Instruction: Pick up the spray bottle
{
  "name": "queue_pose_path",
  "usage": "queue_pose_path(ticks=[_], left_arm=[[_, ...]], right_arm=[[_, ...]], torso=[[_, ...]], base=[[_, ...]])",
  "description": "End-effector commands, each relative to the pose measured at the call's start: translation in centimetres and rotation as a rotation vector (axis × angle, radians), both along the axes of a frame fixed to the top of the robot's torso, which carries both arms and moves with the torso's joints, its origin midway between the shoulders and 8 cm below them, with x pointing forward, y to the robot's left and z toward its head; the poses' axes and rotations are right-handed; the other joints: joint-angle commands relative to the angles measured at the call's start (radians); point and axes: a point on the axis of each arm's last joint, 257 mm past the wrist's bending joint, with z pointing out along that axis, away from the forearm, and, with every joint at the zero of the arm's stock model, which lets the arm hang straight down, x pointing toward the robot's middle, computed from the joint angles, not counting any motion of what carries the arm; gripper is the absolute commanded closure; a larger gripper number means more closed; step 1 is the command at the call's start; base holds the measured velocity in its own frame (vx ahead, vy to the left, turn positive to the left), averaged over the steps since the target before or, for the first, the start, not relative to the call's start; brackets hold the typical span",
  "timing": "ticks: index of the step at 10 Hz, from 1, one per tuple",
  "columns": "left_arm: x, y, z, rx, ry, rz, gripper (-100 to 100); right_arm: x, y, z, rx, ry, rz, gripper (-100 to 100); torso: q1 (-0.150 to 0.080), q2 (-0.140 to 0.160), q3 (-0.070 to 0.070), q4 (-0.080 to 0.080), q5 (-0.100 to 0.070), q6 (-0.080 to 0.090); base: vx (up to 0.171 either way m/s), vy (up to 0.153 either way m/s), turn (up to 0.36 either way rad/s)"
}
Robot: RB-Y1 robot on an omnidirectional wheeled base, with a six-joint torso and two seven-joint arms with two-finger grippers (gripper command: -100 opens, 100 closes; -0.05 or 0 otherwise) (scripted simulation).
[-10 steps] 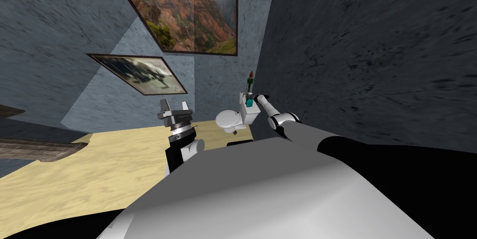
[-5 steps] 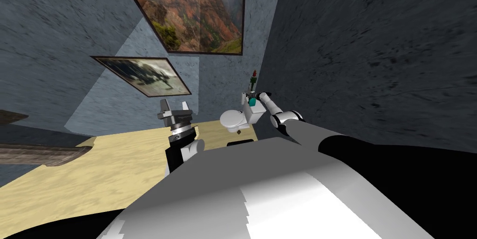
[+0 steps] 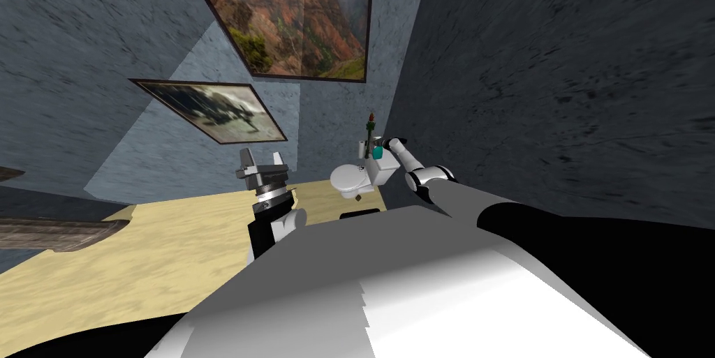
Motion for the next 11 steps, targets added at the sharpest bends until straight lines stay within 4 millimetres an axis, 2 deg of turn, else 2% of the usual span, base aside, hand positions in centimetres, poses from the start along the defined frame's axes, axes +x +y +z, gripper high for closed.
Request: queue_pose_path(ticks=[1, 2, 3, 9, 10, 11], left_arm=[[0.0, 0.0, 0.0, 0.0, 0.0, 0.0, 0], [0.0, 0.0, 0.0, 0.0, 0.0, 0.0, 0], [0.0, 0.0, 0.0, 0.0, 0.0, 0.0, 0], [0.0, 0.0, 0.0, 0.0, 0.0, 0.0, 0], [0.0, 0.0, 0.0, 0.0, 0.0, 0.0, 0], [0.0, 0.0, 0.0, 0.0, 0.0, 0.0, 0]], right_arm=[[0.0, 0.0, 0.0, 0.0, 0.0, 0.0, 100], [0.0, 0.1, -0.1, 0.001, 0.001, 0.002, 0], [-0.1, 0.6, -0.5, 0.013, 0.003, 0.001, 100], [-0.6, 3.1, -3.0, 0.099, 0.023, -0.024, 100], [-0.5, 3.2, -2.3, 0.091, 0.015, -0.014, 100], [-0.5, 3.2, -2.3, 0.092, 0.015, -0.015, 0]], torso=[[0.0, 0.0, 0.0, 0.0, 0.0, 0.0], [-0.001, 0.0, 0.0, 0.0, 0.0, 0.001], [-0.002, 0.0, 0.0, 0.001, 0.0, 0.002], [-0.036, -0.006, -0.006, -0.007, -0.008, 0.018], [-0.04, -0.007, -0.008, -0.009, -0.01, 0.02], [-0.035, -0.009, -0.009, -0.009, -0.009, 0.021]], base=[[-0.001, 0.003, 0.015], [0.0, 0.0, 0.0], [0.012, -0.108, 0.029], [-0.008, -0.216, 0.026], [-0.006, -0.083, 0.003], [0.004, -0.003, -0.012]])
